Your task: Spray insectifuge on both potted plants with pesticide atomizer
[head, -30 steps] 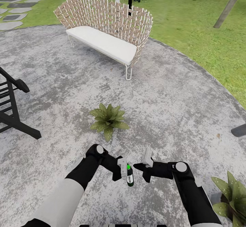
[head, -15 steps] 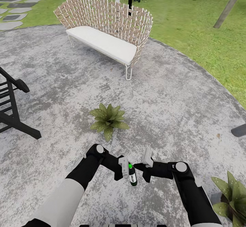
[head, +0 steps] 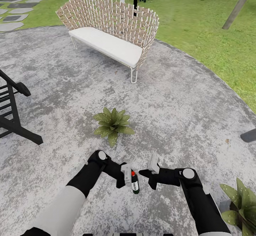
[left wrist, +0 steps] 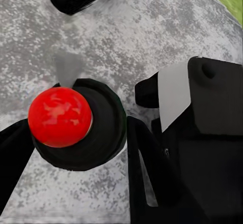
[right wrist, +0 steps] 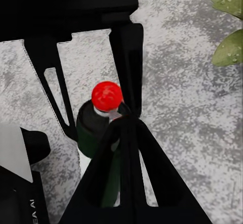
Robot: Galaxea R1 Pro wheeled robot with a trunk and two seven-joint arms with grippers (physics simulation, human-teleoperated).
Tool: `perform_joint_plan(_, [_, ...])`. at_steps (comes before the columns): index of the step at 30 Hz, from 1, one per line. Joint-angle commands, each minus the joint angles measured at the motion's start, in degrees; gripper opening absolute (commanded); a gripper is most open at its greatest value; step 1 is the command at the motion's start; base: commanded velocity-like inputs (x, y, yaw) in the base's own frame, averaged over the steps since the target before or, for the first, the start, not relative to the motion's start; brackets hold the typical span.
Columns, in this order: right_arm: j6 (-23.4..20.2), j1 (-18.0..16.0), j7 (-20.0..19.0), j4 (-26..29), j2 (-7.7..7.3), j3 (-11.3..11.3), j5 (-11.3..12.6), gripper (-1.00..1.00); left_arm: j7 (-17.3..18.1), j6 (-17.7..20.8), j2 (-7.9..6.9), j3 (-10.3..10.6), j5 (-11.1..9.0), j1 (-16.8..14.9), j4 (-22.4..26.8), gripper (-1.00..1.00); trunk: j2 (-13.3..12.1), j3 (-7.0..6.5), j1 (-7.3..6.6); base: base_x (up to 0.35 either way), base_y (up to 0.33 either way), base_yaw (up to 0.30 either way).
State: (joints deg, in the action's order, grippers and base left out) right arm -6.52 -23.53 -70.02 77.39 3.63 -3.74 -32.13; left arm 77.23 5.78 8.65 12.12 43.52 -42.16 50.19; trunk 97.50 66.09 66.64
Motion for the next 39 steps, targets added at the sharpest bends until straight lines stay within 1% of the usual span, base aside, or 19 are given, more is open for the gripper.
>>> perform_joint_plan(1, [-0.60,-0.03,-0.34,0.11,0.07,-0.12,-0.12,-1.00,0.28,0.62,-1.10,0.04,0.17,0.02,-0.01,-1.00,0.02,0.03,0.00,0.000,0.000,0.000])
perform_joint_plan(5, [-0.60,-0.03,-0.22,0.06,0.07,-0.12,-0.12,-1.00,0.27,0.57,-6.63,0.08,0.18,0.32,-0.37,-1.00,0.02,0.03,0.00,0.000,0.000,0.000])
perform_joint_plan(12, [-0.64,-0.03,-0.12,-0.10,0.07,-0.18,-0.25,-1.00,0.04,-0.85,-15.42,-0.40,0.13,2.98,-0.51,-1.00,0.02,0.03,0.00,0.000,0.000,0.000])
perform_joint_plan(13, [-0.62,-0.03,-0.08,-0.15,0.07,-0.24,-0.36,1.00,-0.03,-0.92,-16.85,-0.52,0.10,3.05,-0.56,-1.00,0.02,0.03,0.00,0.000,0.000,0.000])
perform_joint_plan(15, [-0.66,-0.03,0.79,-0.86,0.07,-0.49,-0.74,1.00,-0.95,-0.90,-18.79,-0.71,0.09,3.11,-1.23,-1.00,0.02,0.03,0.00,0.000,0.000,0.000])
perform_joint_plan(16, [-0.62,-0.03,3.18,-2.38,-0.05,-0.61,-0.82,1.00,-2.67,-0.84,-19.50,-0.95,0.04,3.12,-2.40,-1.00,0.02,0.03,0.00,0.000,0.000,0.000])
perform_joint_plan(19, [-0.38,-0.03,14.43,-8.08,-0.35,-0.72,-0.90,1.00,-10.43,-0.70,-20.38,-1.98,-0.02,3.13,-7.09,-1.00,0.02,0.03,0.00,0.000,0.000,0.000])
perform_joint_plan(21, [-0.05,-0.03,24.66,-13.26,-0.50,-0.89,-0.76,1.00,-18.07,-0.69,-20.49,-3.79,-0.41,3.14,-11.53,-1.00,0.02,0.03,0.00,0.000,0.000,0.000])
perform_joint_plan(22, [0.08,-0.03,27.90,-15.13,-0.52,-1.26,-0.69,1.00,-20.52,-0.69,-20.47,-4.87,-0.59,3.14,-12.89,-1.00,0.02,0.03,0.00,0.000,0.000,0.000])
perform_joint_plan(25, [2.95,0.02,39.99,-23.42,-0.48,-5.68,-0.50,1.00,-30.24,-0.76,-19.95,-12.96,-2.22,3.14,-17.47,-1.00,0.02,0.03,0.00,0.000,0.000,0.000])
perform_joint_plan(26, [4.42,0.04,41.92,-25.42,-0.47,-6.66,-0.49,1.00,-31.97,-0.76,-19.87,-14.40,-2.69,3.14,-18.70,-1.00,0.02,0.03,0.00,0.000,0.000,0.000])
perform_joint_plan(28, [9.58,0.05,47.19,-31.93,-0.53,-9.68,-0.48,1.00,-37.77,-0.87,-19.83,-18.59,-5.53,3.14,-23.25,-1.00,0.02,0.03,0.00,0.000,0.000,0.000])
perform_joint_plan(29, [12.15,0.06,49.81,-35.29,-0.54,-11.56,-0.48,1.00,-41.46,-1.40,-19.88,-20.71,-7.83,3.39,-25.76,-1.00,0.02,0.03,0.00,0.000,0.000,0.000])
perform_joint_plan(30, [13.90,0.06,51.63,-37.50,-0.54,-12.75,-0.46,1.00,-44.19,-2.54,-19.92,-21.89,-9.42,3.86,-27.17,-1.00,0.02,0.03,0.00,0.000,0.000,0.000])
perform_joint_plan(31, [16.39,0.06,54.20,-40.32,-0.53,-14.28,-0.42,1.00,-48.36,-5.43,-19.91,-23.09,-11.54,4.80,-28.54,-1.00,0.02,0.03,0.00,0.000,0.000,0.000])
perform_joint_plan(33, [19.11,0.06,58.05,-42.84,-0.31,-16.47,-0.40,1.00,-55.48,-10.22,-19.77,-24.04,-14.41,6.57,-29.56,-1.00,0.02,0.03,0.00,0.000,0.000,0.000])
perform_joint_plan(35, [20.15,0.08,60.45,-43.80,-0.18,-17.95,-0.39,1.00,-63.15,-12.63,-19.45,-24.39,-17.63,8.26,-30.14,-1.00,0.02,0.03,0.00,0.000,0.000,0.000])
perform_joint_plan(36, [20.36,0.11,60.87,-43.94,-0.26,-18.26,-0.39,1.00,-65.79,-13.13,-19.25,-24.45,-19.13,8.99,-30.53,-1.00,0.02,0.03,0.00,0.000,0.000,0.000])
perform_joint_plan(39, [20.57,0.21,61.35,-44.03,-0.53,-18.53,-0.39,1.00,-68.78,-13.66,-19.13,-24.52,-23.78,10.29,-31.11,-1.00,0.02,0.03,0.00,0.000,0.000,0.000])
